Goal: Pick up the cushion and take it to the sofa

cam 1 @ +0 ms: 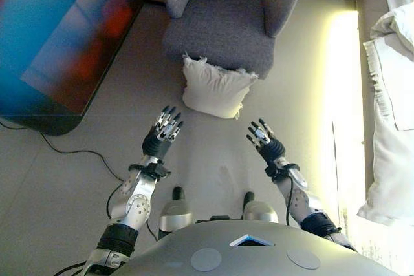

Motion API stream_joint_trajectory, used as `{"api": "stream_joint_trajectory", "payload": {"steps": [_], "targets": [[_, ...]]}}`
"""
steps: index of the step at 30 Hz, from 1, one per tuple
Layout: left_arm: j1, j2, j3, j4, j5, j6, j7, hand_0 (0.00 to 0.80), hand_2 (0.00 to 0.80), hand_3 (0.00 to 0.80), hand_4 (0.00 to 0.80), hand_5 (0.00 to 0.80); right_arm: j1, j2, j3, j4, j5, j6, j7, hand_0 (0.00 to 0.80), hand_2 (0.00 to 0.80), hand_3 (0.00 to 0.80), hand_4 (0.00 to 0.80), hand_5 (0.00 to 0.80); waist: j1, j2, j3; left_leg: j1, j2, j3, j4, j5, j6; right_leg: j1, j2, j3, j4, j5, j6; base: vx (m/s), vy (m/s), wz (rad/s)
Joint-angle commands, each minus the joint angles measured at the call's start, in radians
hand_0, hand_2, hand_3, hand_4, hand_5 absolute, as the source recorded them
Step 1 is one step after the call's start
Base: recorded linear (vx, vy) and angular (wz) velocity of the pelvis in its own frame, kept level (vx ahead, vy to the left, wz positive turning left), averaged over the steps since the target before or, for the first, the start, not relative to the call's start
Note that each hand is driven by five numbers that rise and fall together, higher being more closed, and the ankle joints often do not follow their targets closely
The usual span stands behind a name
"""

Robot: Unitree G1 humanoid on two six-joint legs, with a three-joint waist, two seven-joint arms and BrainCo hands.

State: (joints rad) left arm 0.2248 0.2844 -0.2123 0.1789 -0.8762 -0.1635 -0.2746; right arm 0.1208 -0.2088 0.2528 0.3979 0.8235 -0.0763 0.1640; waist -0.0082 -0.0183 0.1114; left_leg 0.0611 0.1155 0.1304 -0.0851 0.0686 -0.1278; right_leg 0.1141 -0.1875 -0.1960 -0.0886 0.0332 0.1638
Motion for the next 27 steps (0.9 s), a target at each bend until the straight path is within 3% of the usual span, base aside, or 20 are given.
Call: {"api": "stream_joint_trajectory", "payload": {"steps": [1, 27], "targets": [[-0.04, 0.02, 0.02, -0.043, 0.052, -0.058, -0.012, 0.0, 0.0, 0.0, 0.0, 0.0, -0.027, 0.002, -0.002, -0.065, 0.009, -0.054, 0.01, 0.0, 0.0, 0.0, 0.0, 0.0, 0.019, 0.002, -0.002, -0.007, -0.023, 0.051, 0.034, -0.056, 0.044, -0.056, 0.032, -0.04, 0.039, 0.013, 0.001, 0.0, 0.0, 0.0], [-0.033, 0.01, 0.031, -0.039, 0.013, -0.059, 0.016, 0.0, 0.0, 0.0, 0.0, 0.0, -0.021, 0.002, -0.007, -0.063, 0.008, -0.046, 0.0, 0.0, 0.0, 0.0, 0.0, 0.0, 0.019, -0.003, 0.006, -0.016, -0.021, 0.052, 0.069, -0.068, 0.045, -0.06, 0.026, -0.033, 0.054, 0.009, 0.0, 0.0, 0.0, 0.0]]}}
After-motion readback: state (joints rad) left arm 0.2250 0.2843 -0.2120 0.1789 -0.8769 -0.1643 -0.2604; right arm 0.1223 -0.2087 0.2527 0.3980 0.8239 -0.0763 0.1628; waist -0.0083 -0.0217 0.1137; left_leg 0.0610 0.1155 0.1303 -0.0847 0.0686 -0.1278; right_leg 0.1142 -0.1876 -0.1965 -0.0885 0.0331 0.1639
